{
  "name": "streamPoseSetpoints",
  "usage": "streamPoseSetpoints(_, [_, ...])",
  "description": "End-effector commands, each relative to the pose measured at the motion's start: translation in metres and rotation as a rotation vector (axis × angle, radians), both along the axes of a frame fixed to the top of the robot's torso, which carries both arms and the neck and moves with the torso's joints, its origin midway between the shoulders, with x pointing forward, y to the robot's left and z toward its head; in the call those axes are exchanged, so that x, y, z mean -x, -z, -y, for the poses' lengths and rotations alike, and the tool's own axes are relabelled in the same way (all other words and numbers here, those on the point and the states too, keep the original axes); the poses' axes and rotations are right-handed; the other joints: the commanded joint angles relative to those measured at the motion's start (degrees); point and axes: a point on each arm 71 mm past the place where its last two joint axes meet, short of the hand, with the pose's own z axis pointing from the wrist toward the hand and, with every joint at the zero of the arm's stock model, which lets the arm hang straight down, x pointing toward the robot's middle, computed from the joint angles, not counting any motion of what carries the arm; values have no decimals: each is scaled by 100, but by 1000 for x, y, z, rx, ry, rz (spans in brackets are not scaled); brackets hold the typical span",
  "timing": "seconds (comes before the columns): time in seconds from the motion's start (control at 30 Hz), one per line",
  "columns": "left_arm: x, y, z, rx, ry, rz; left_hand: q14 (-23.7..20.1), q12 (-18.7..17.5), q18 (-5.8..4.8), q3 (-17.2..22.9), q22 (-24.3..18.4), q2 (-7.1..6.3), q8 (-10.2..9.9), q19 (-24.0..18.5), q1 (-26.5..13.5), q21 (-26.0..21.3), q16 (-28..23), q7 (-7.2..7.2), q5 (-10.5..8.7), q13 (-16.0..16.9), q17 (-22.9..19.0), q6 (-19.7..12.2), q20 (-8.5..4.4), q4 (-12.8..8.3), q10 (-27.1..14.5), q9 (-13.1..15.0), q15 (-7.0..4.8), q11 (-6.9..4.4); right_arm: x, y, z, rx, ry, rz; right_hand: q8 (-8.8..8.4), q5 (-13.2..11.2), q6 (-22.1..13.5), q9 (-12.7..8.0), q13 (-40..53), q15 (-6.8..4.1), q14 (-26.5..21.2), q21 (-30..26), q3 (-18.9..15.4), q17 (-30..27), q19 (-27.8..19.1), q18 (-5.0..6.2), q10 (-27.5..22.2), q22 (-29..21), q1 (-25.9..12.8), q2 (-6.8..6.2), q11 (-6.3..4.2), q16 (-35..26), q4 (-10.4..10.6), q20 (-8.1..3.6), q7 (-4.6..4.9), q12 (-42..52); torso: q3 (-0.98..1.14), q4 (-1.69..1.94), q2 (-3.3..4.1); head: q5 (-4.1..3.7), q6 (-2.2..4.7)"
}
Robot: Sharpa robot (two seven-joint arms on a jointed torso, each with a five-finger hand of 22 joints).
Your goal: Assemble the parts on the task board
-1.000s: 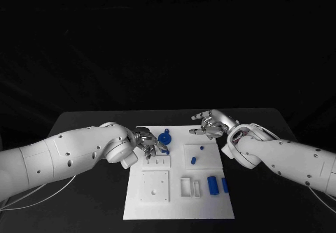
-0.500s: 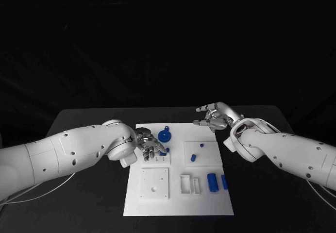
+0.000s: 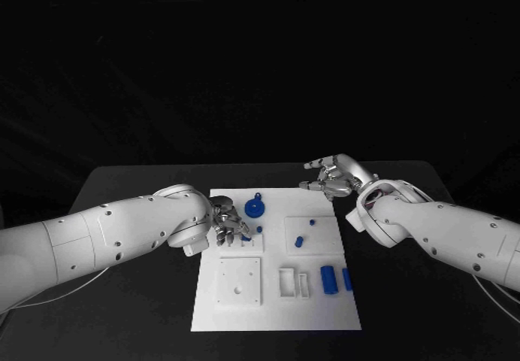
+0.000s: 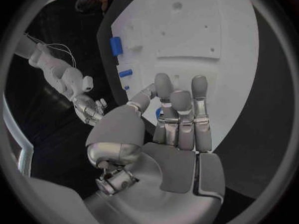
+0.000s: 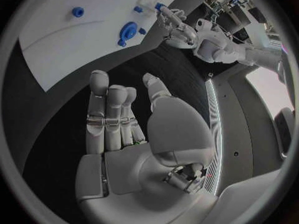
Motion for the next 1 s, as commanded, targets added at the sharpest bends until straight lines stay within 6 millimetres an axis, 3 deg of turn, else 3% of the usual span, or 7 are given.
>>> streamPoseSetpoints(0.03, [0,1,2,-66,25,18,4,37,-81,41,105,10,35,51,65,-67,32,-892,88,15,-9,1214,3,-14,83,1836,-58,-249,0,-1,-1,-7,-8,9,-13,18,45,2,-9,-6,-16,-28,-2,6,154,64,-31,130,4,48,-15,-11,-22,32,-4,11,3,-3,2,0,-11])
streamPoseSetpoints(0.47, [2,10,3,-100,31,-5,3,94,-88,74,677,-17,35,223,47,-501,107,-899,220,40,-50,1232,5,-26,81,1894,-57,-250,0,-1,0,-7,-8,9,-13,31,45,2,-6,-6,-15,-31,4,7,158,63,-28,138,1,52,-16,-11,-37,32,-5,15,0,1,3,-28,-42])
streamPoseSetpoints(0.5, [2,10,2,-101,31,-5,4,86,-88,85,951,-25,27,318,26,-725,136,-896,246,38,-65,1240,-1,-29,83,1917,-59,-256,0,-1,0,-7,-8,9,-13,31,45,2,-6,-6,-15,-31,4,7,158,63,-28,138,1,52,-16,-11,-37,32,-5,15,-1,0,1,-31,-47])
streamPoseSetpoints(0.83, [1,12,-1,-113,23,-8,3,128,-88,87,1235,-19,37,412,29,-991,152,-903,274,58,-74,1248,16,-41,83,1929,-53,-247,0,-1,0,-7,-7,9,-13,34,42,2,-5,-7,-12,-22,10,12,165,62,-23,156,-11,59,-16,-5,-58,32,-5,21,-5,6,-1,-33,-61])
streamPoseSetpoints(1.0, [2,12,-2,-114,23,-10,2,165,-88,127,1321,-74,38,435,-13,-1050,182,-907,595,74,-63,1276,19,-75,82,1939,-48,-240,0,-1,0,-7,-6,8,-13,34,42,2,-5,-7,-12,-22,10,12,165,62,-23,156,-11,59,-16,-5,-58,32,-5,21,-6,6,-1,-32,-68])
